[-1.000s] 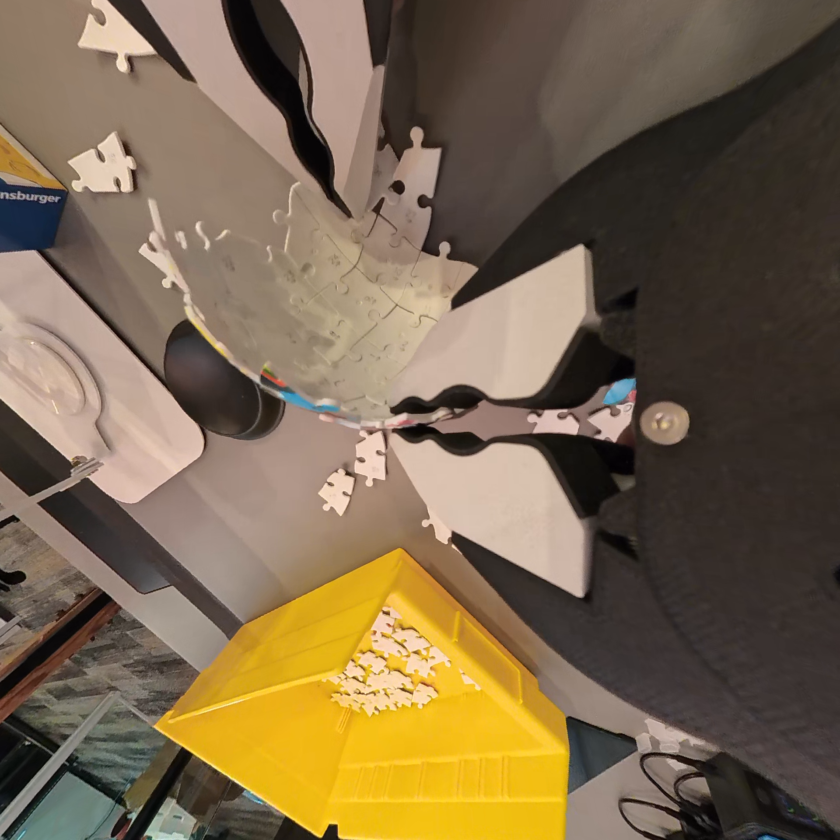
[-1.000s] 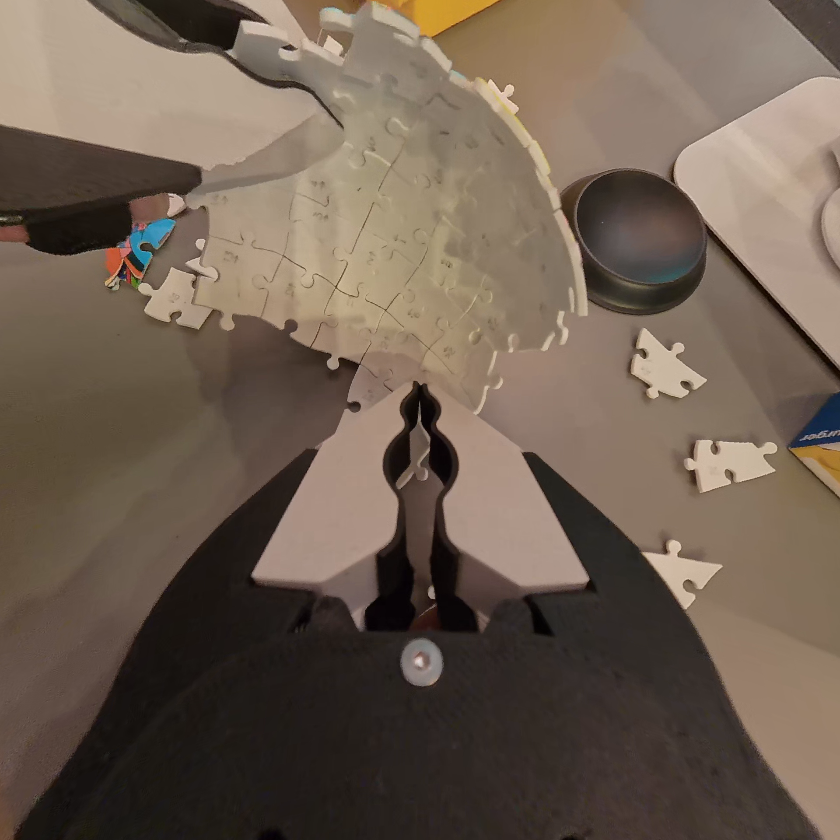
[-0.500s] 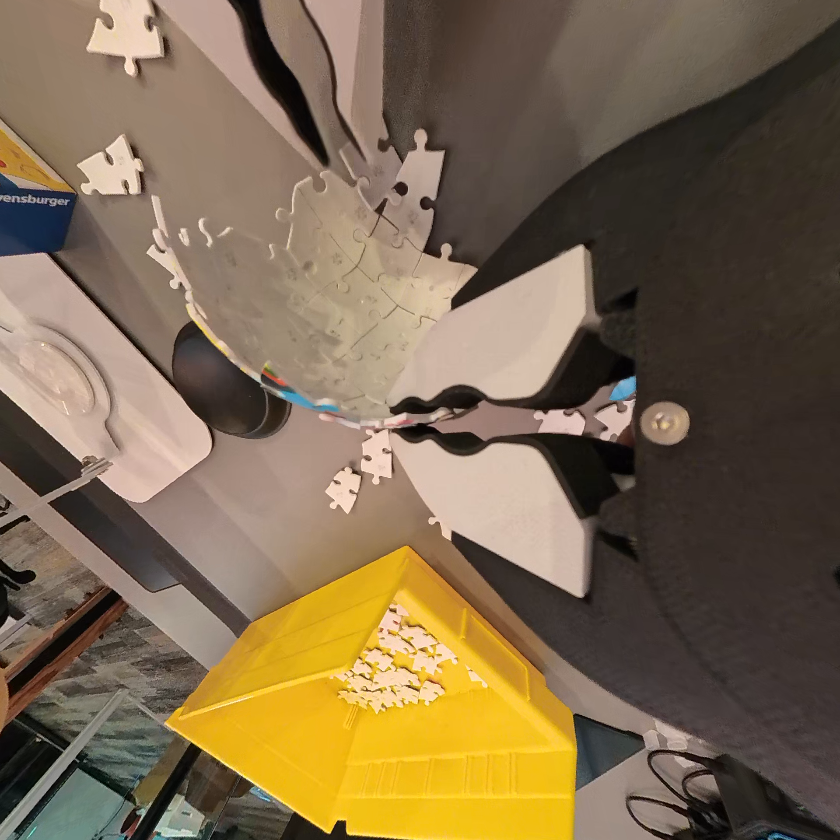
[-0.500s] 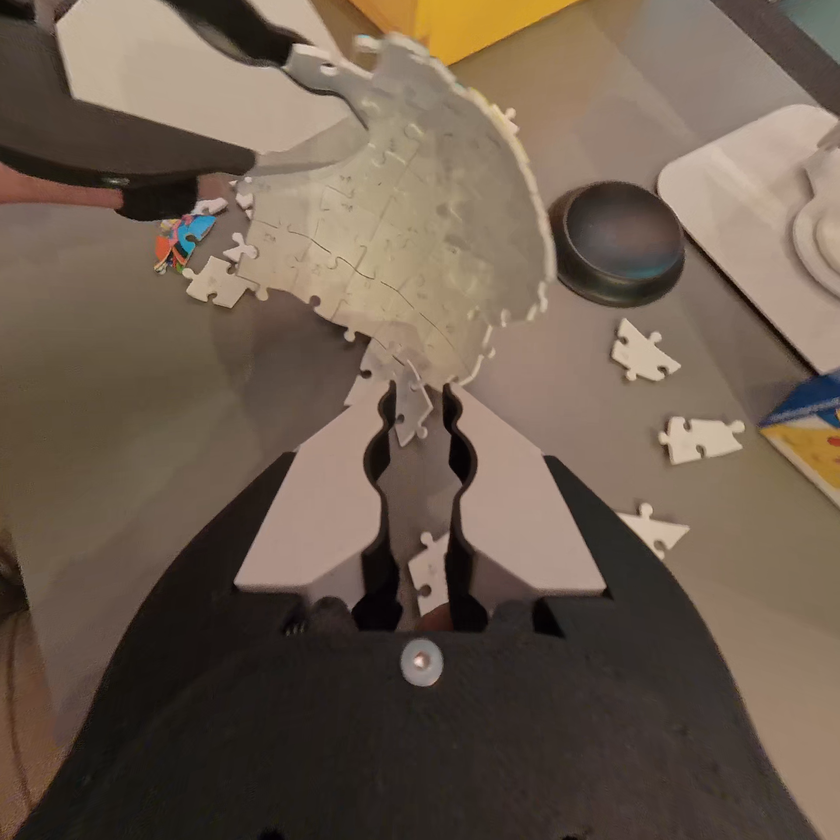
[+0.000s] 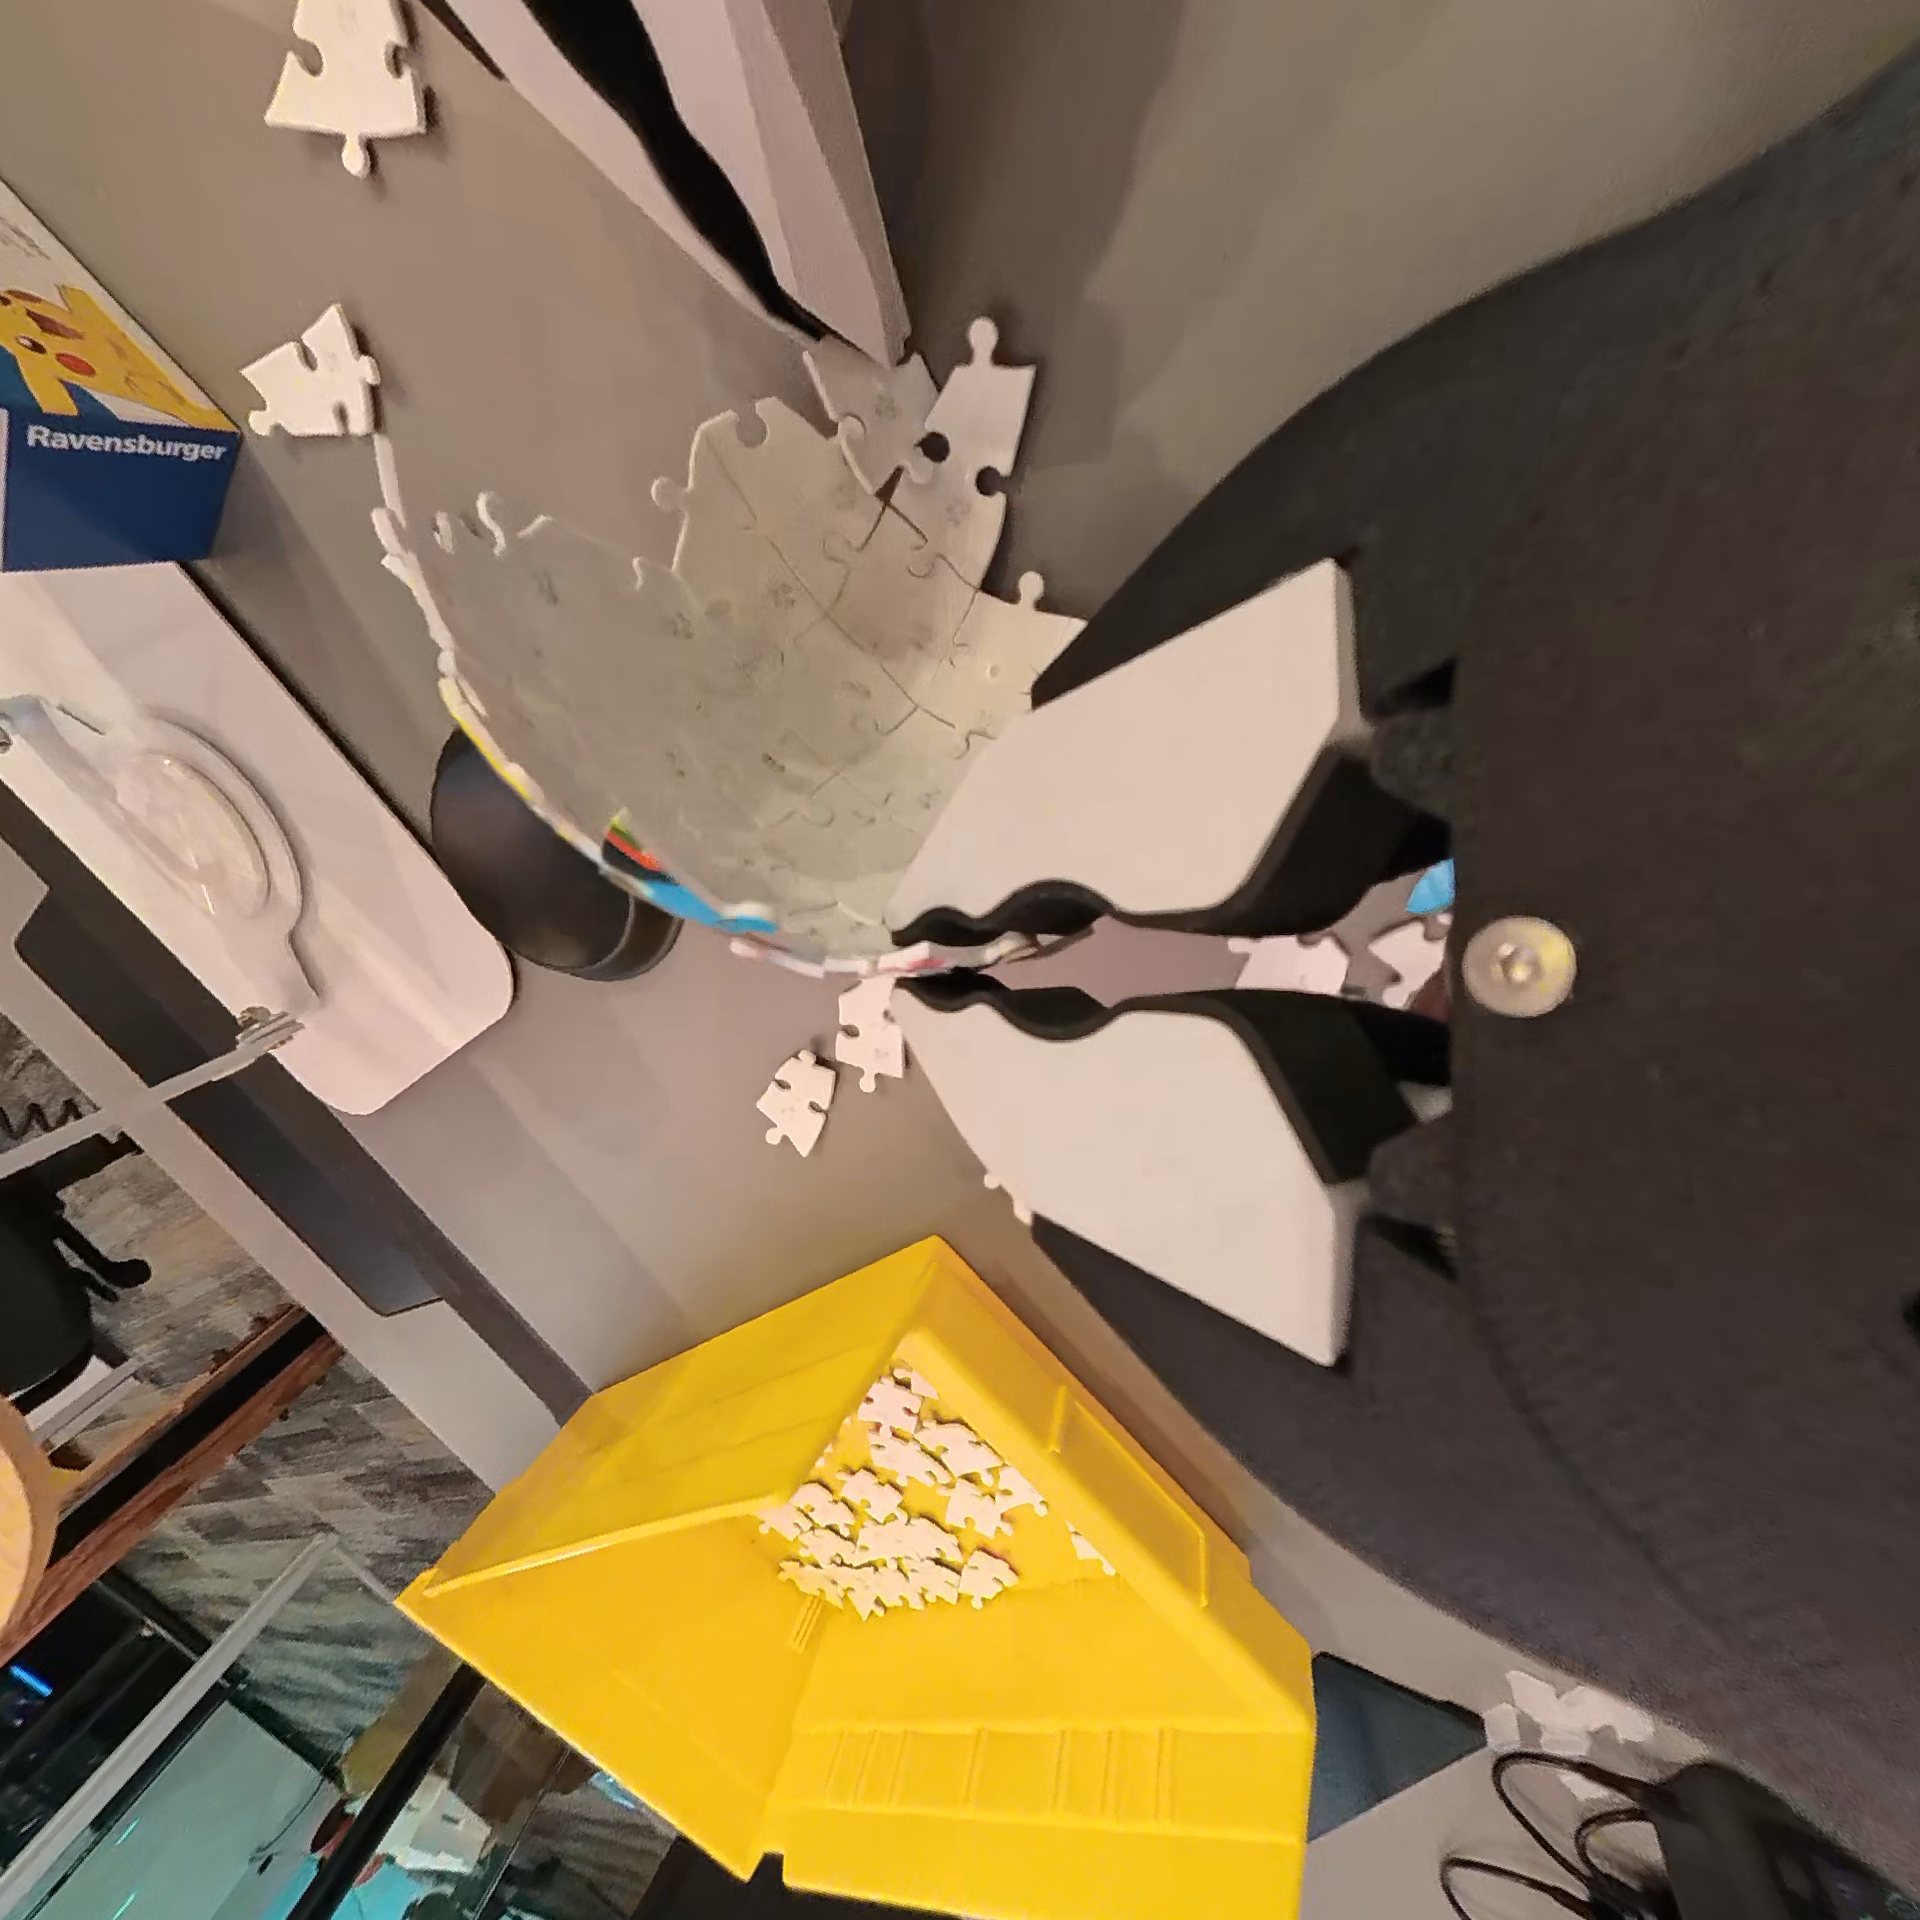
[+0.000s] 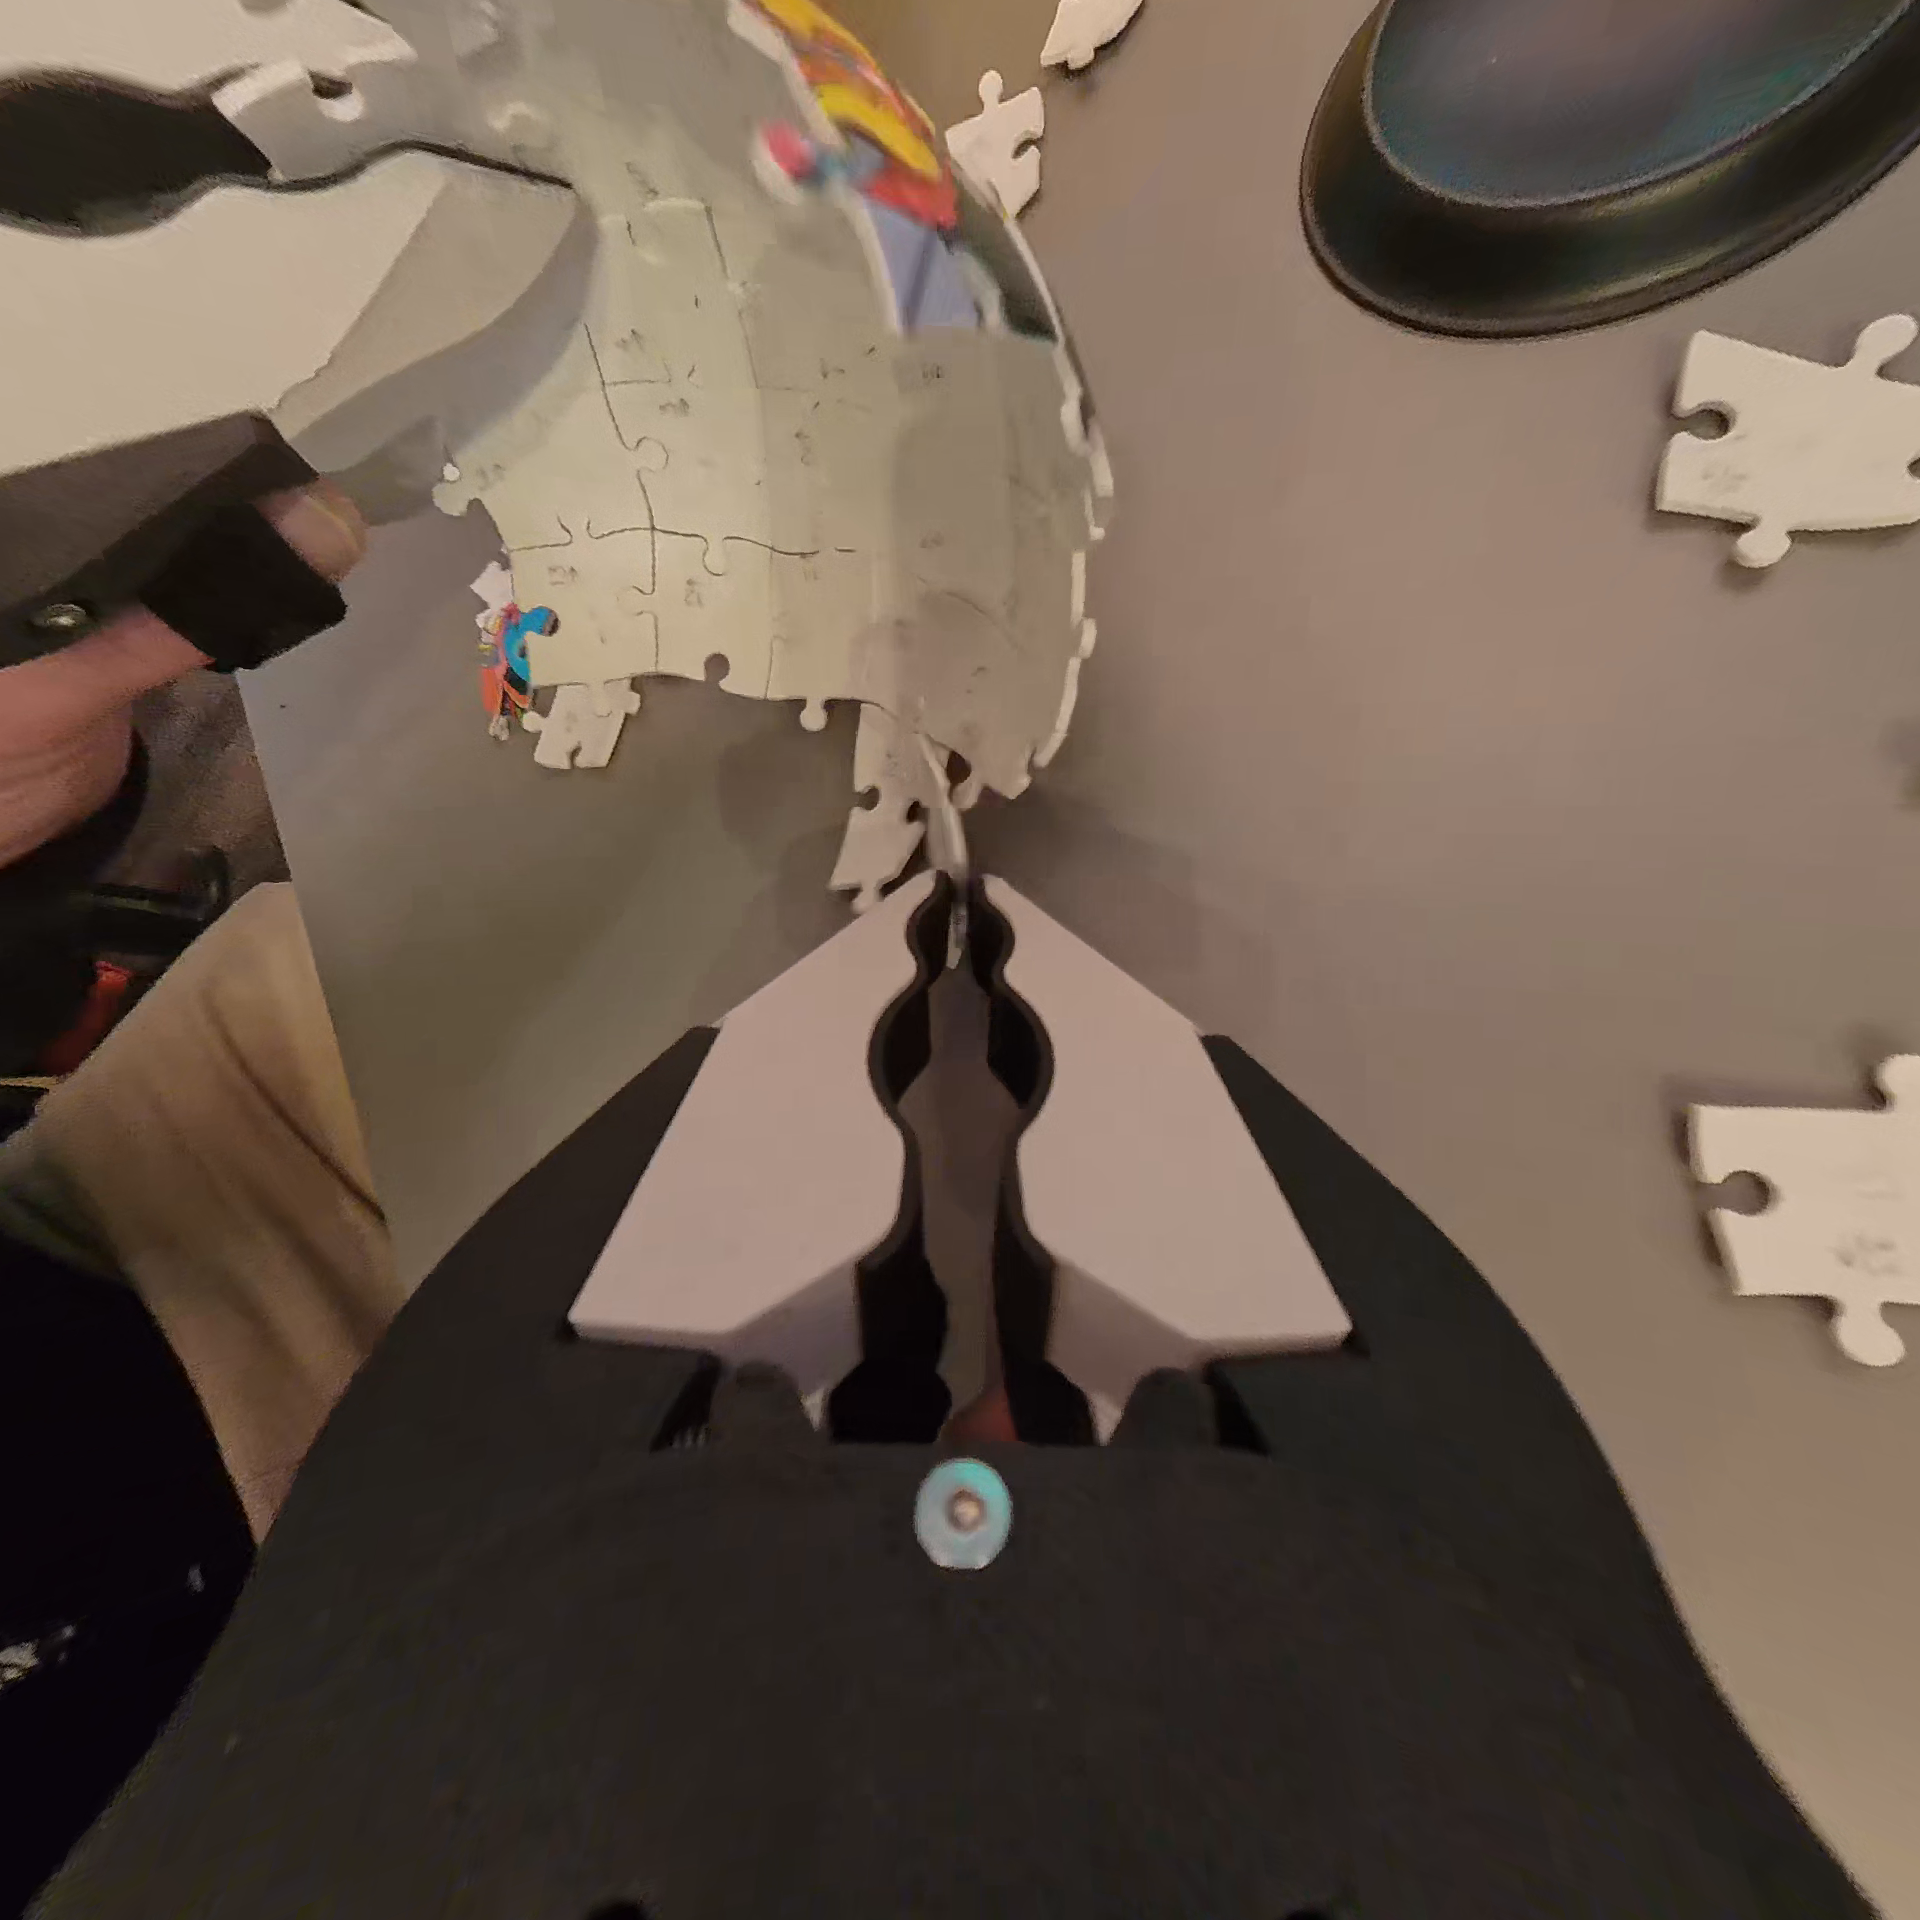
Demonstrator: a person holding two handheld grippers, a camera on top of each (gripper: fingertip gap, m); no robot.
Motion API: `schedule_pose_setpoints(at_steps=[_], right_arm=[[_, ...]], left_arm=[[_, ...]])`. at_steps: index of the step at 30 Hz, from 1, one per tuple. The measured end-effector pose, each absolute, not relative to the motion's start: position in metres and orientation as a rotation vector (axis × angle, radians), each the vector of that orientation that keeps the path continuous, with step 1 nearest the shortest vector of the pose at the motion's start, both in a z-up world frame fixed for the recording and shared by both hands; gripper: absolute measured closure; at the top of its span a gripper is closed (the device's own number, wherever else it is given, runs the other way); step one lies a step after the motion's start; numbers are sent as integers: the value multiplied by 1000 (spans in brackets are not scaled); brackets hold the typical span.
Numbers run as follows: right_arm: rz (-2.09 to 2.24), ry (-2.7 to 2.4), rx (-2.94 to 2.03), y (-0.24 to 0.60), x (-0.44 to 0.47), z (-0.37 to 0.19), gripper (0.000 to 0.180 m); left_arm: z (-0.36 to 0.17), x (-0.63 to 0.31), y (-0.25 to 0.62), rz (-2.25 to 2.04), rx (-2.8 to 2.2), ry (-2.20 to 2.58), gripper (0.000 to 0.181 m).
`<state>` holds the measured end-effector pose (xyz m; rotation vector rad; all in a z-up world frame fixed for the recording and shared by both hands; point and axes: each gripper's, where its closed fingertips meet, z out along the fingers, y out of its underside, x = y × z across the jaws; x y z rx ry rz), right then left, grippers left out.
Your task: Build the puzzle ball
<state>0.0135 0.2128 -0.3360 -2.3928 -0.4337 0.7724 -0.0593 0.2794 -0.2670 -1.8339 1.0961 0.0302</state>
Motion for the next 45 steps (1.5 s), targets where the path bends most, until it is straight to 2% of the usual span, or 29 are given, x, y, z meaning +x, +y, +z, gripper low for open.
schedule_pose_setpoints(at_steps=[17,27,34,38,45], right_arm=[[978,-505,-2560,208,15,-336,179],[945,-590,-2614,213,20,-338,178],[1039,-651,-2632,212,19,-333,156],[957,-658,-2618,211,24,-329,160],[864,-598,-2599,206,27,-339,180]], left_arm=[[-262,-50,276,44,-1760,1134,177],[-262,-46,275,42,-1738,1156,177],[-262,-46,276,39,-1738,1153,177],[-262,-47,277,41,-1737,1153,177],[-262,-46,277,35,-1732,1156,177]])
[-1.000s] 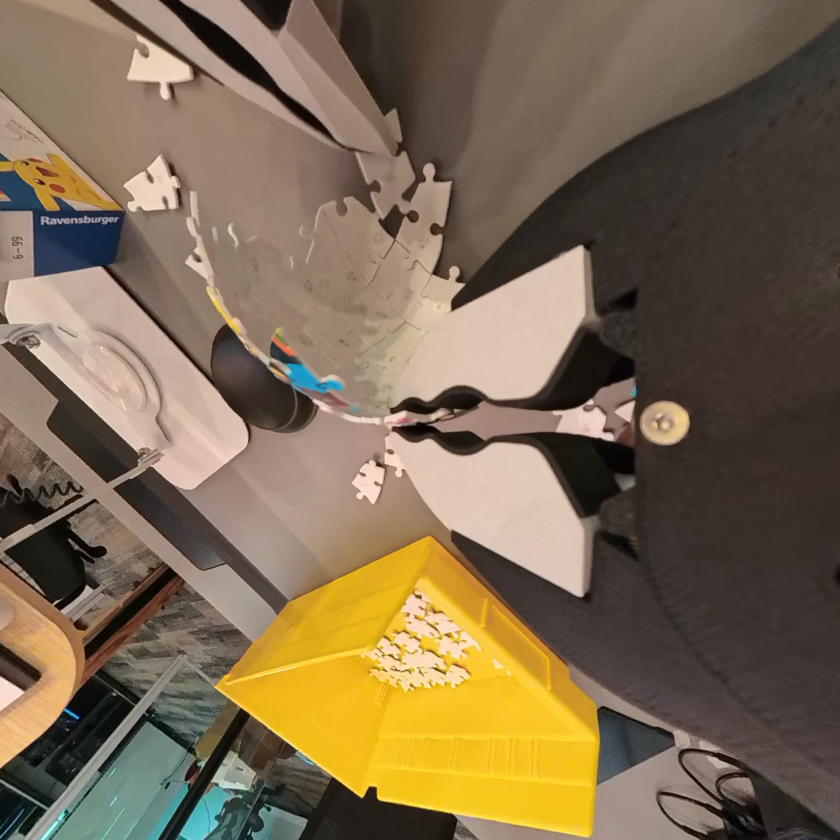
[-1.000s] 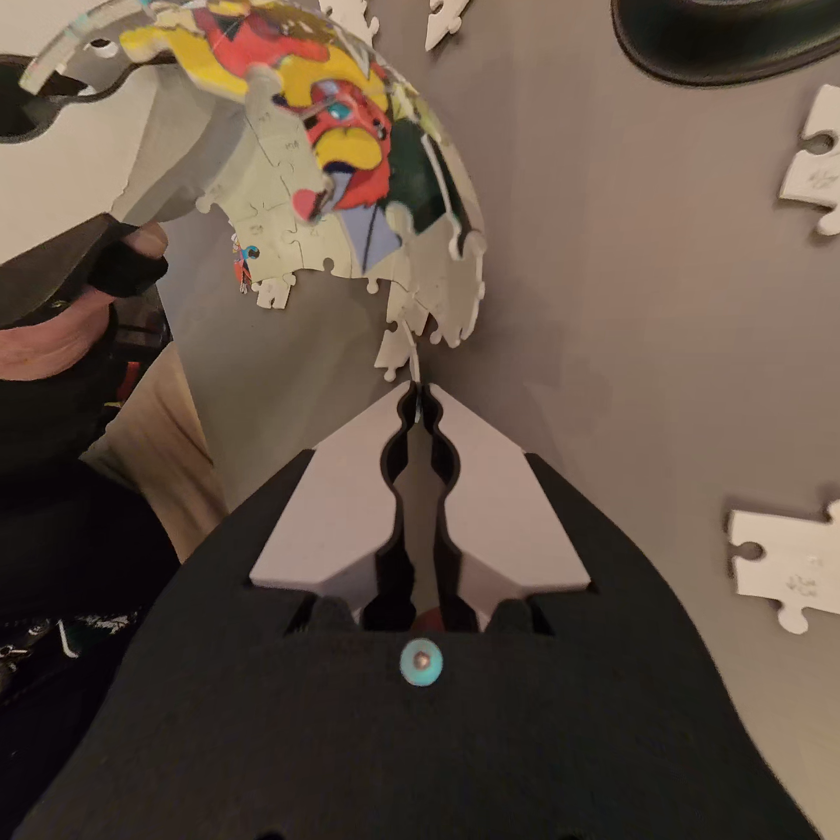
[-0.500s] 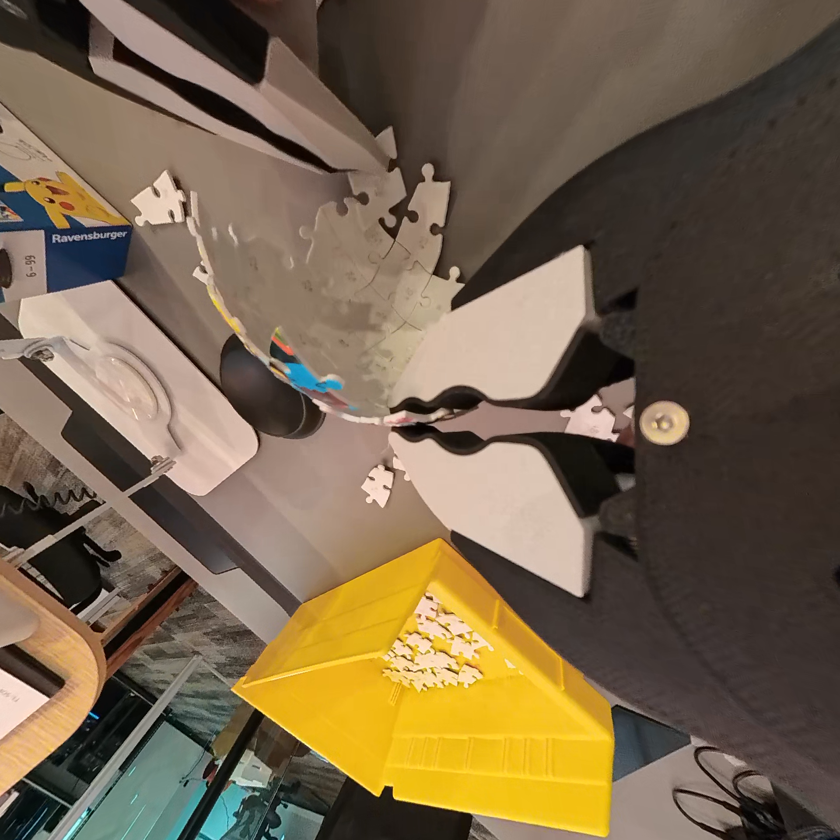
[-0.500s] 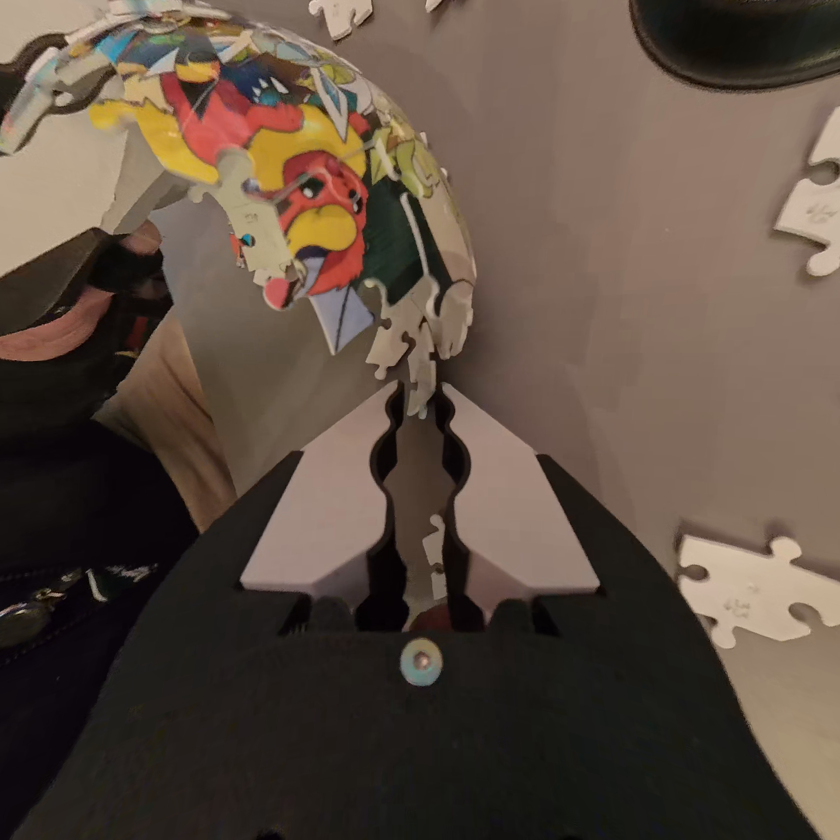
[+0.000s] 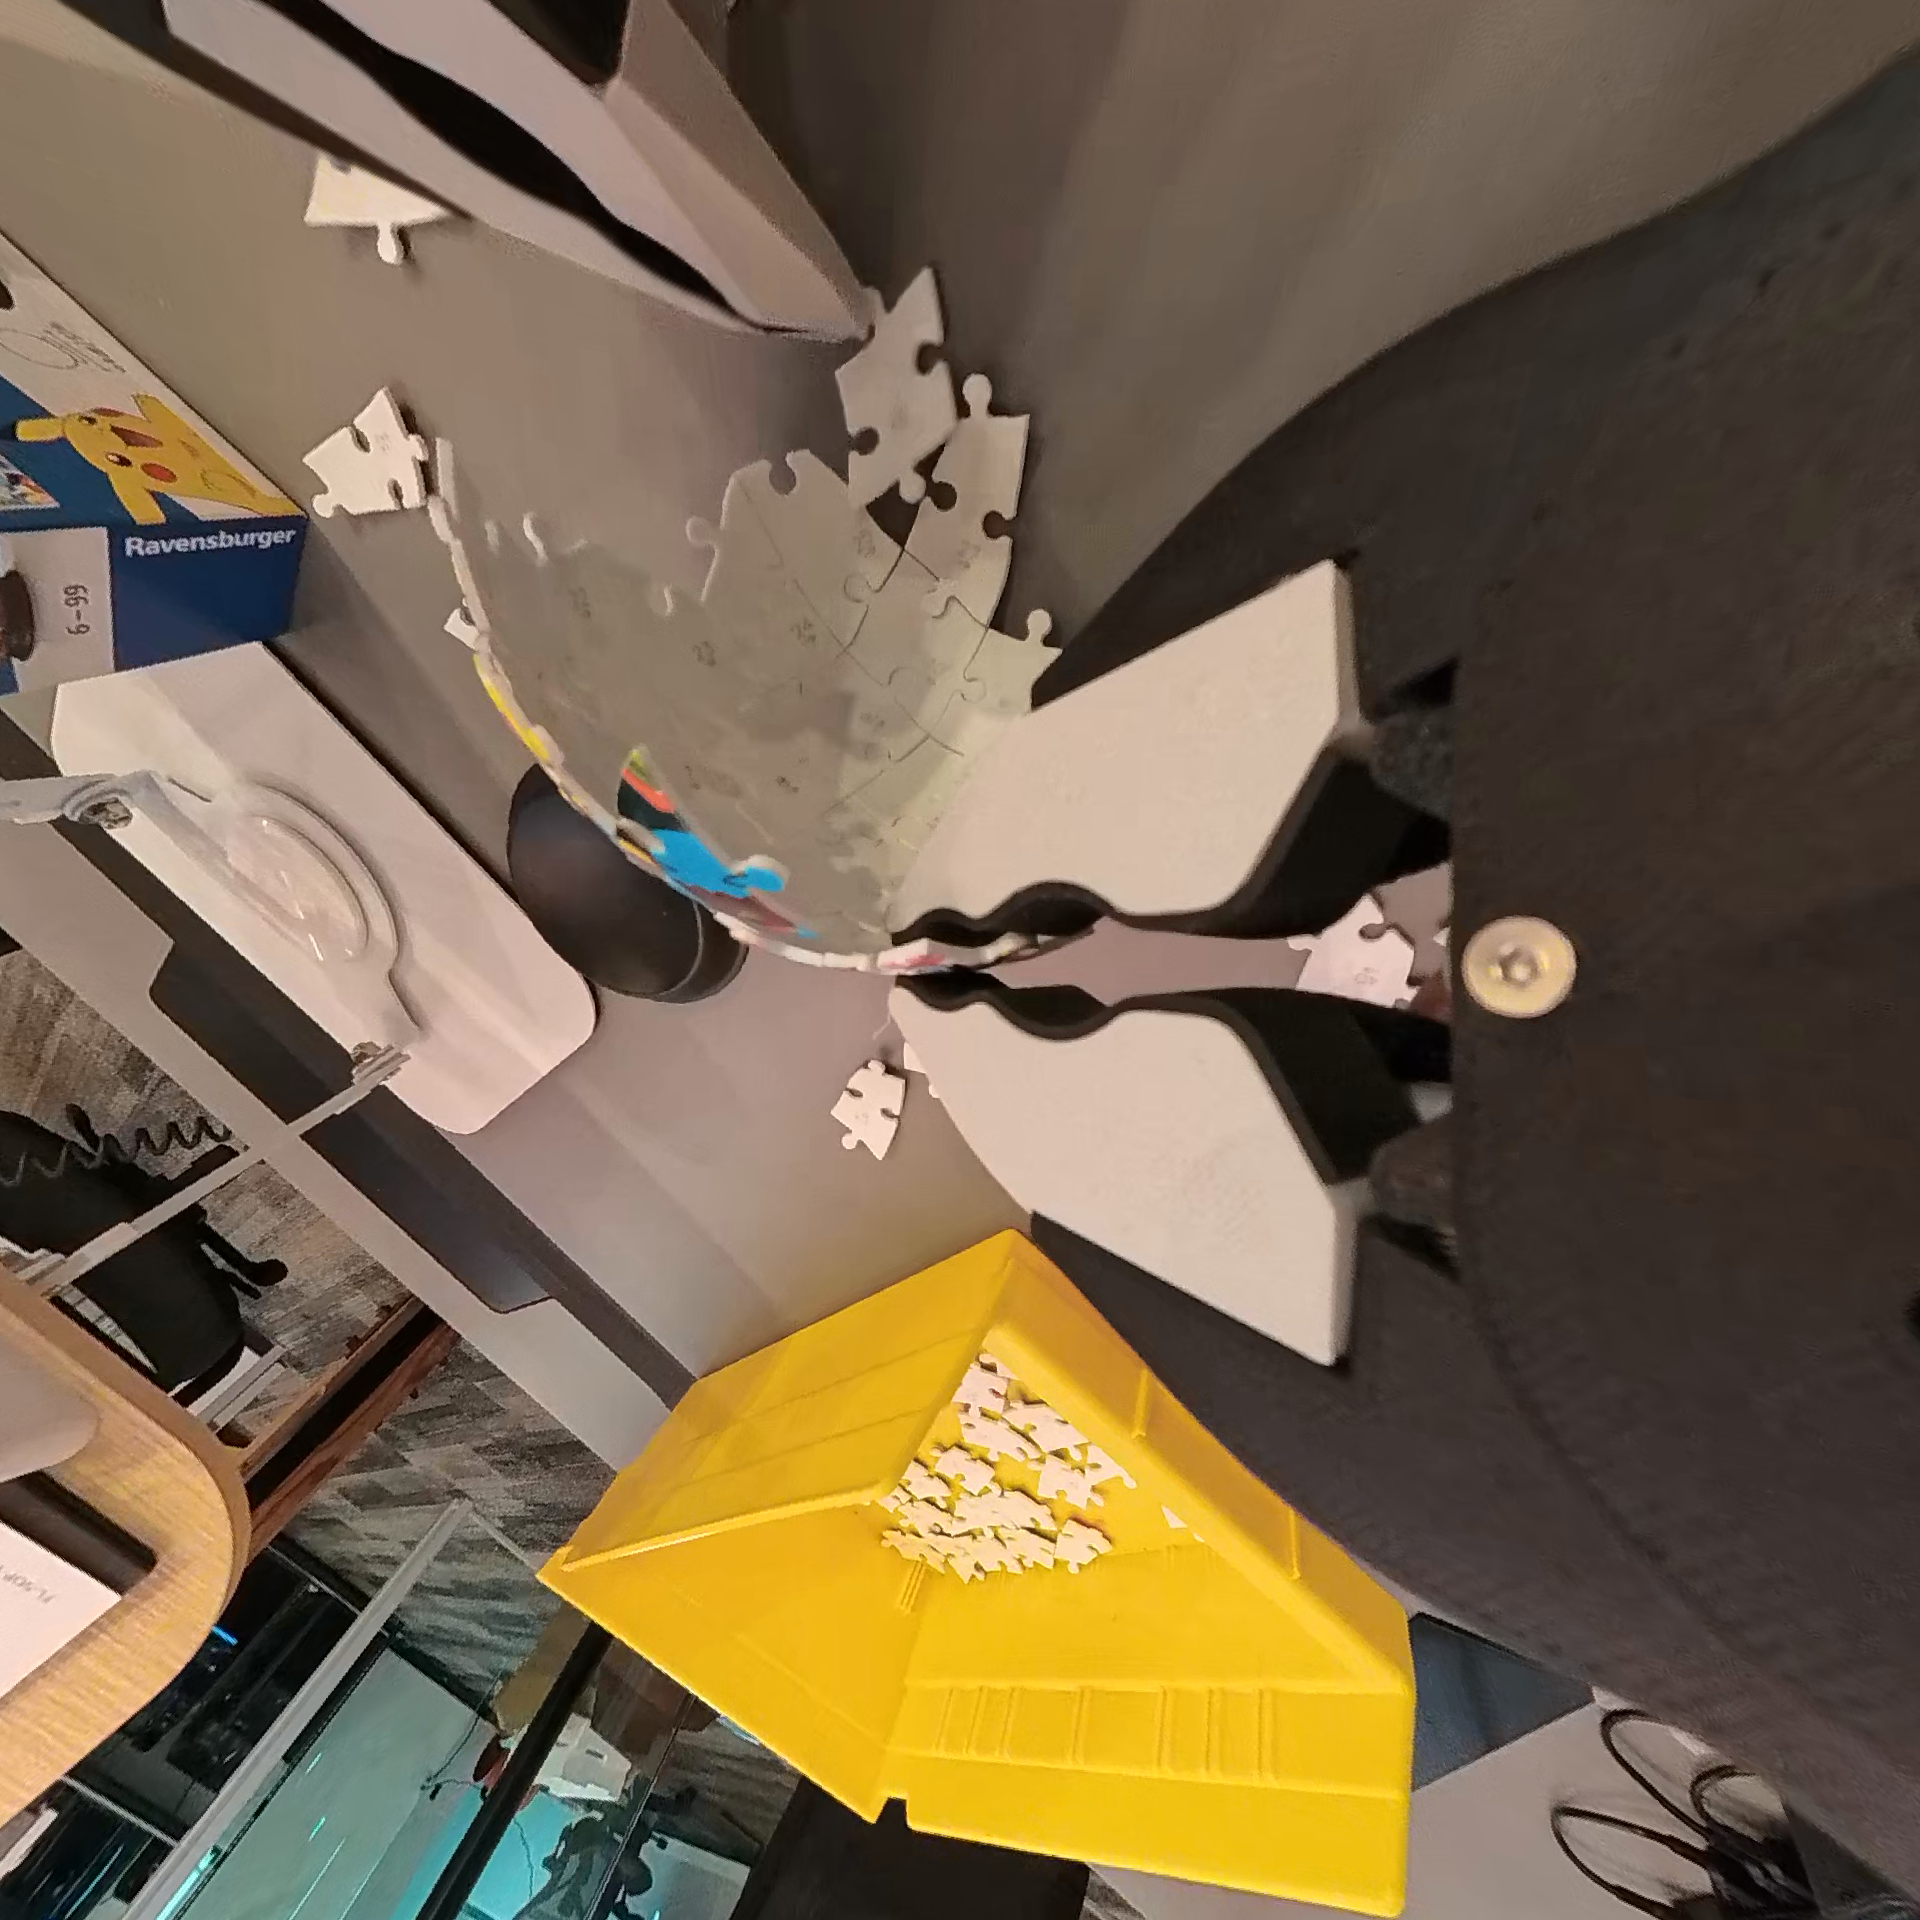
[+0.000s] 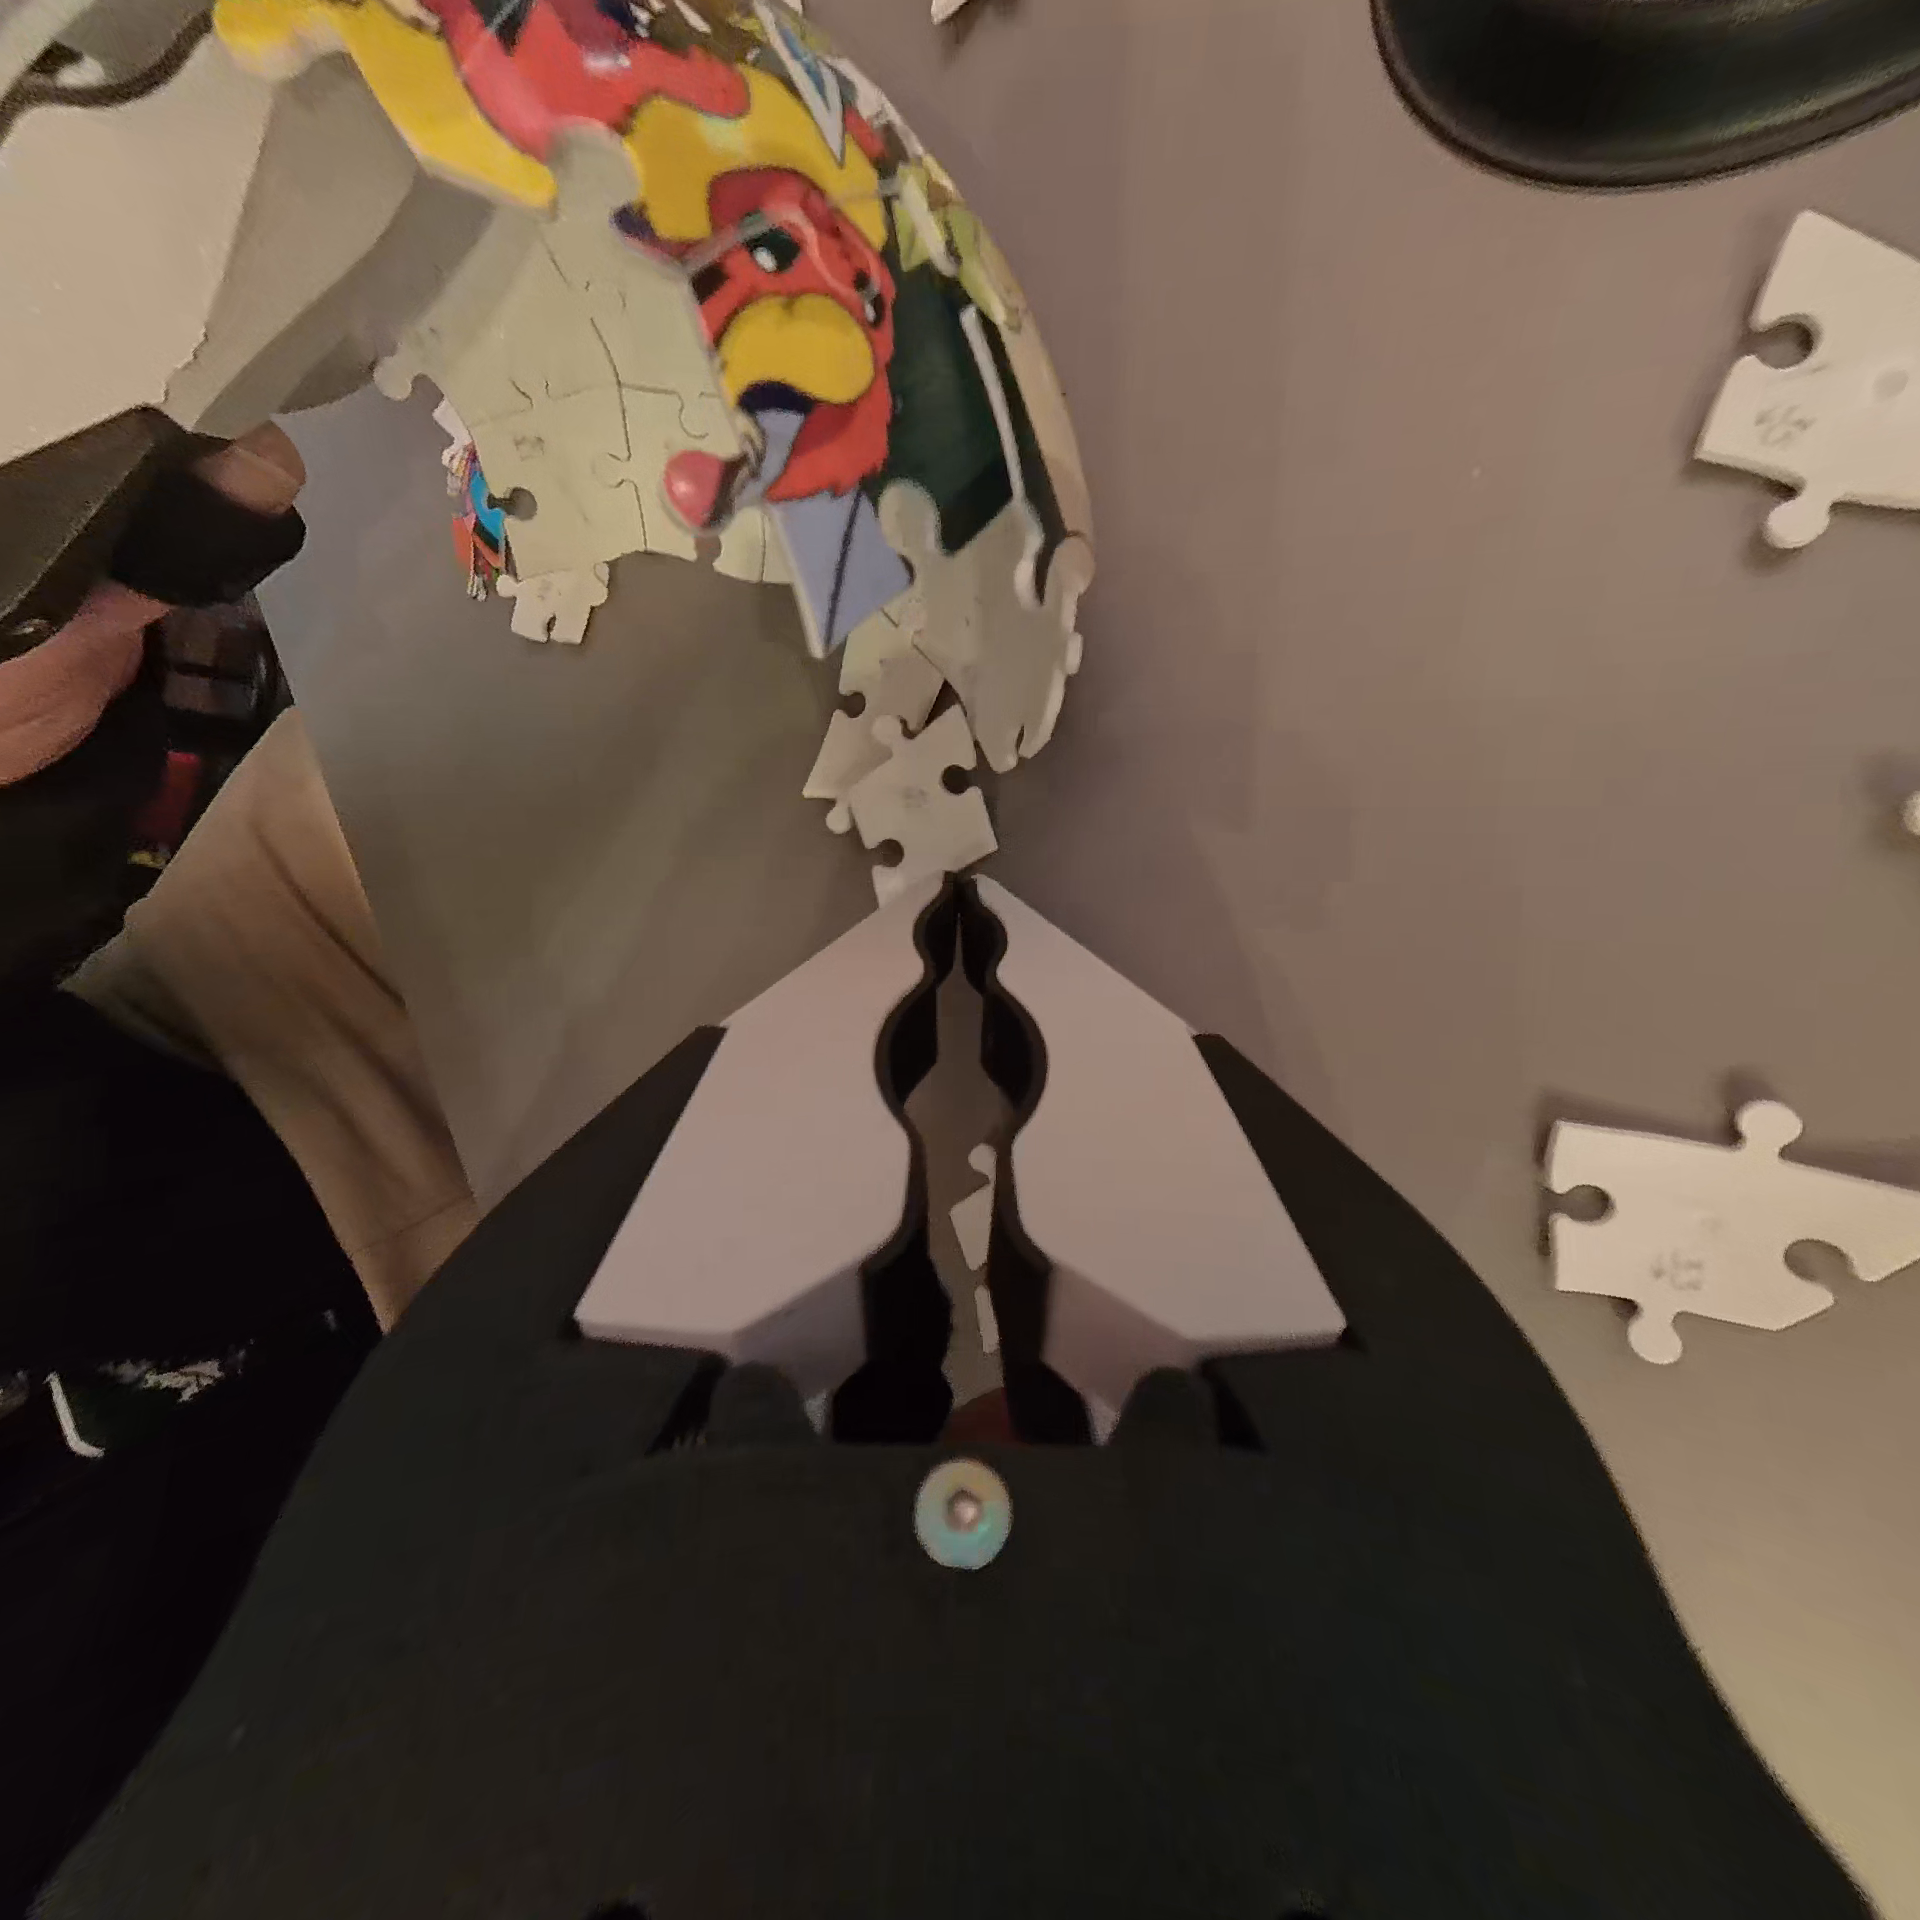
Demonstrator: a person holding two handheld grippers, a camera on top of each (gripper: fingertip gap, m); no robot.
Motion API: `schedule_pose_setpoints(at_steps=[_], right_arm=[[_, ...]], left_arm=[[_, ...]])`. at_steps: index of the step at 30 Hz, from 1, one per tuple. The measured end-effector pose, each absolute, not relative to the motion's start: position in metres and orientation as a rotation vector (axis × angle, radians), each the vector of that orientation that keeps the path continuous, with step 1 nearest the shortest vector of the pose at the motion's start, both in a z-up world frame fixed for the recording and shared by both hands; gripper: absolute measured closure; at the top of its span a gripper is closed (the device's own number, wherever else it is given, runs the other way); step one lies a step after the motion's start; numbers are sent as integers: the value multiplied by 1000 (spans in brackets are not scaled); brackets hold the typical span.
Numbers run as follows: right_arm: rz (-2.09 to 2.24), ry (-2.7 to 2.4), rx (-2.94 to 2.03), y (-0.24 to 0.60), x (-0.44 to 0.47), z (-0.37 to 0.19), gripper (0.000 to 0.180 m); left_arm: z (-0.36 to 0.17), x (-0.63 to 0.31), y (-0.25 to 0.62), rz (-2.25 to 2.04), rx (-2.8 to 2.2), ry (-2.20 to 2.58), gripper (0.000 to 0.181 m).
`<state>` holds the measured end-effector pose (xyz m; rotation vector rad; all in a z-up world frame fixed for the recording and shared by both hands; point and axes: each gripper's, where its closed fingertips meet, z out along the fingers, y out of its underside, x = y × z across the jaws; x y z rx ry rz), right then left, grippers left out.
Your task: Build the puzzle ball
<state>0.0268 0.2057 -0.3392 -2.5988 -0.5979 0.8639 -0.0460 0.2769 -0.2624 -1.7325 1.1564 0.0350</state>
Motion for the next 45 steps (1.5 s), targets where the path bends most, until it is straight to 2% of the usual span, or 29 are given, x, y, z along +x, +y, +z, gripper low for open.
schedule_pose_setpoints(at_steps=[12,20,33,42,45], right_arm=[[602,-799,-2494,211,25,-337,180],[378,-1003,-2426,194,28,-339,160],[270,-1117,-2351,198,25,-341,166],[165,-1348,-2236,202,25,-340,165],[180,-1342,-2231,200,25,-335,161]], left_arm=[[-263,-47,277,36,-1729,1168,177],[-263,-47,277,35,-1726,1170,177],[-262,-45,275,35,-1713,1183,177],[-262,-45,273,34,-1703,1197,177],[-262,-45,273,35,-1701,1199,177]])
